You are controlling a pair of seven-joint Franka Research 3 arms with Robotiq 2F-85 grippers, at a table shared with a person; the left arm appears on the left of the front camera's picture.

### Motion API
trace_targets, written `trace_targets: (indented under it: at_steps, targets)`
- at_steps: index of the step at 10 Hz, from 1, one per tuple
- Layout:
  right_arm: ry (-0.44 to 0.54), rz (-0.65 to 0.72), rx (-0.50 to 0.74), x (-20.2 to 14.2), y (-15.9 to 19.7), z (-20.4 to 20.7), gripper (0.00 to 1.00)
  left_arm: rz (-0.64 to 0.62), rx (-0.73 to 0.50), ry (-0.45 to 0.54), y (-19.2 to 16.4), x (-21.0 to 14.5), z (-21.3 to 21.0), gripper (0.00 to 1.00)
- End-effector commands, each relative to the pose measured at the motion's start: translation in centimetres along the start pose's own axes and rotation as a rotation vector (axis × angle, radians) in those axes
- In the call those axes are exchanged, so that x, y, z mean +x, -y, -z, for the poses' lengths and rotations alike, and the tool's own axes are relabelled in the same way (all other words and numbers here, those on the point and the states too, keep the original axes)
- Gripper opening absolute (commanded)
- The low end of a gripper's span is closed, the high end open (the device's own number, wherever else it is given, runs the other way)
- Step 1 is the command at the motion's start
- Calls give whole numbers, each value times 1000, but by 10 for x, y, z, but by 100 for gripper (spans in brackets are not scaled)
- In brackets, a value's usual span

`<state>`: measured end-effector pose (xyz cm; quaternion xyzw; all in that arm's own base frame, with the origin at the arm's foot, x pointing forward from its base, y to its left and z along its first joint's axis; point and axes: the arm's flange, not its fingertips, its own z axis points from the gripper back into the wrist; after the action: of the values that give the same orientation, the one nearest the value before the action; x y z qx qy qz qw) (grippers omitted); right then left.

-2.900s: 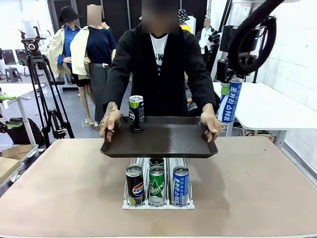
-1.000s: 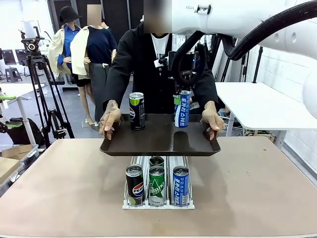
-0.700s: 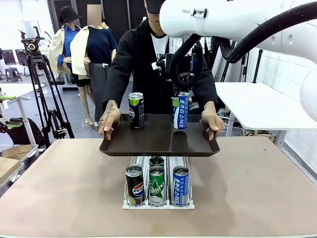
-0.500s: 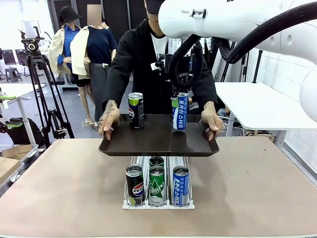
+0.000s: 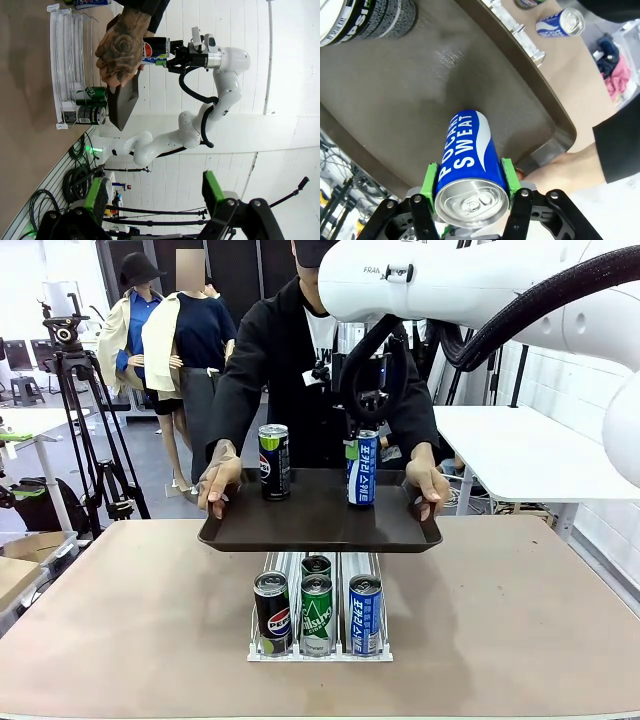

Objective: Retrieve and hand over the desired beverage to the person.
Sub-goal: Place the picked can on the Handle tray extended by the person.

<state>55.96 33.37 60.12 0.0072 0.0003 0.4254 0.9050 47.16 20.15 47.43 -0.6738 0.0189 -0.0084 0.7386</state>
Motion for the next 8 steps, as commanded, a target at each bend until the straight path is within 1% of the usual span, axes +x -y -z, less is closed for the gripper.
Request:
trace_targets:
  at_steps: [1,2,3,7,8]
  targets:
    - [21,-28,-18,-1,1,5,0,1,8,7,1,-1,-1,100]
    - [24,-33,-19,-1,0,6,0,1,8,7,1,-1,-1,100]
    - [31,-37,-24,-2,-1,4,17,1,8,7,1,-1,-1,100]
    - [43,-40,-57,-8,-5,-16,92,1,8,7,1,-1,-1,100]
    - [50,-39,-61,-11,-7,-25,100,1,8,7,1,-1,-1,100]
